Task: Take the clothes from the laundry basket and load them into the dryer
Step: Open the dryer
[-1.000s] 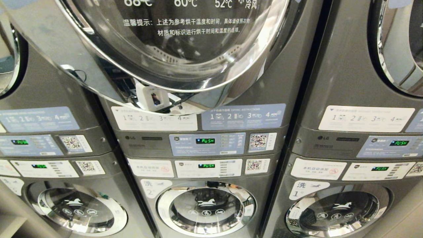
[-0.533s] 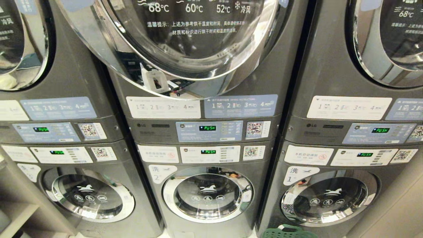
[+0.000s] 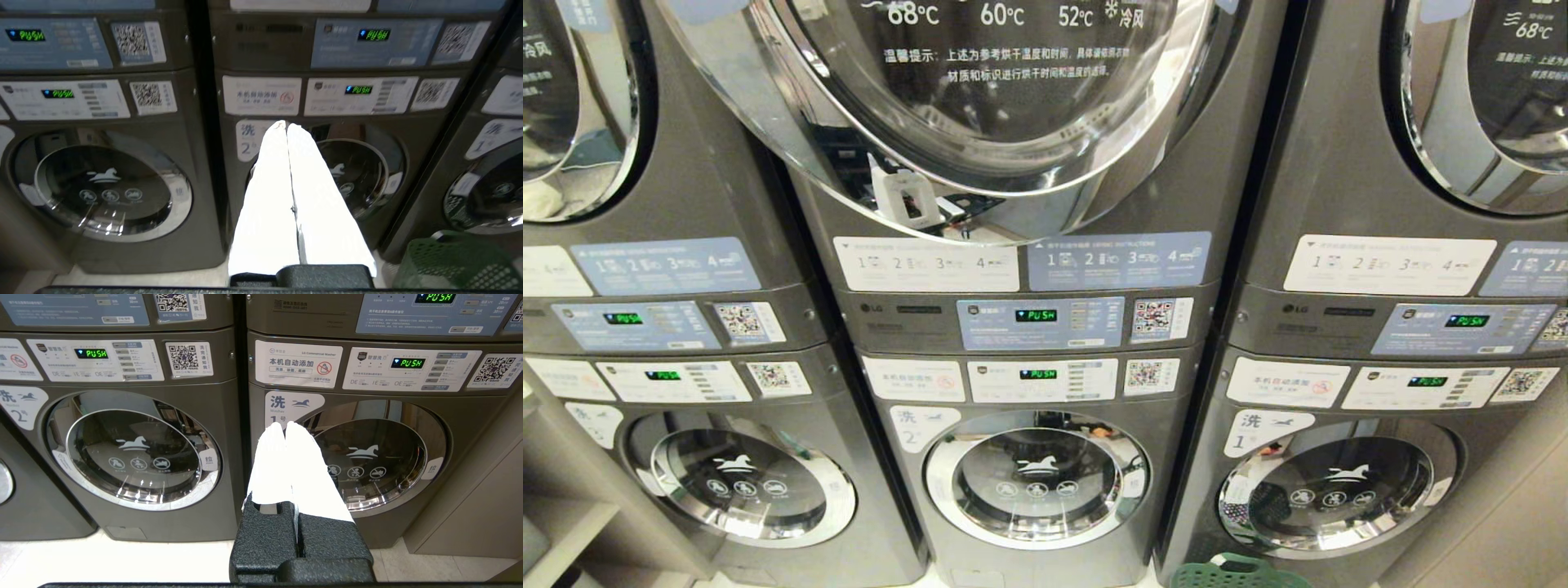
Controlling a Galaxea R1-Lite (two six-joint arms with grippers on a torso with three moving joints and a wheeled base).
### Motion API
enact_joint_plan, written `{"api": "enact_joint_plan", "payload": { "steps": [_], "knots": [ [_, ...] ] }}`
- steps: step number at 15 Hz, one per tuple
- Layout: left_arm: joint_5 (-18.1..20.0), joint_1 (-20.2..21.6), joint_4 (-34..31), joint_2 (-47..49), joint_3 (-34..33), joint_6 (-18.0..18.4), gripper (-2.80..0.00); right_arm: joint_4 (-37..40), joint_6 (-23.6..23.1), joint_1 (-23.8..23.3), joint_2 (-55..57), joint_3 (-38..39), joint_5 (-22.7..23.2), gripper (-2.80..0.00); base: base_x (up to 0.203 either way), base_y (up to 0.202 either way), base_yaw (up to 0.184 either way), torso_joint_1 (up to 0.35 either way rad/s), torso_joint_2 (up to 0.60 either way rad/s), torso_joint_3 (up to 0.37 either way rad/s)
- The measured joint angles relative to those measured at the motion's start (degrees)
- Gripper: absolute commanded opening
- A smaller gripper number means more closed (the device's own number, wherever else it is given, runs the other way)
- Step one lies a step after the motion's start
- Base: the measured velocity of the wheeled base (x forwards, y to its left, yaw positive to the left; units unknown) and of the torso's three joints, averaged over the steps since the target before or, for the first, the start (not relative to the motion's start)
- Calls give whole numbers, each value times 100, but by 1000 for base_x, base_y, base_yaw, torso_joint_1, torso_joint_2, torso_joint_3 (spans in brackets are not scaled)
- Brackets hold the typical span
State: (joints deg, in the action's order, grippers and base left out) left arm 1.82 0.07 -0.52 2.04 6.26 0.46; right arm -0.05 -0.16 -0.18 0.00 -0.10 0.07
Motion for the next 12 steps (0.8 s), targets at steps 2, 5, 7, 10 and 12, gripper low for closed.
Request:
{"api": "enact_joint_plan", "payload": {
  "steps": [2,5,7,10,12],
  "knots": [
    [113,-67,122,645,730,-325,-280,7,-62,0,0,-1,-7,-280,0,0,0,0,0,0],
    [373,-215,699,2494,2150,-1061,-280,3,-2,0,0,-1,-5,-280,0,0,0,0,0,0],
    [814,-283,1269,3825,3092,-1506,-280,2,-5,0,0,0,-5,-280,0,0,0,0,0,0],
    [1464,-246,2312,5648,4360,-2090,-280,0,0,0,0,0,-2,-280,0,0,0,0,0,0],
    [1697,-171,2893,6661,5202,-2340,-280,-2,0,0,0,0,-2,-280,0,0,0,0,0,0]
  ]
}}
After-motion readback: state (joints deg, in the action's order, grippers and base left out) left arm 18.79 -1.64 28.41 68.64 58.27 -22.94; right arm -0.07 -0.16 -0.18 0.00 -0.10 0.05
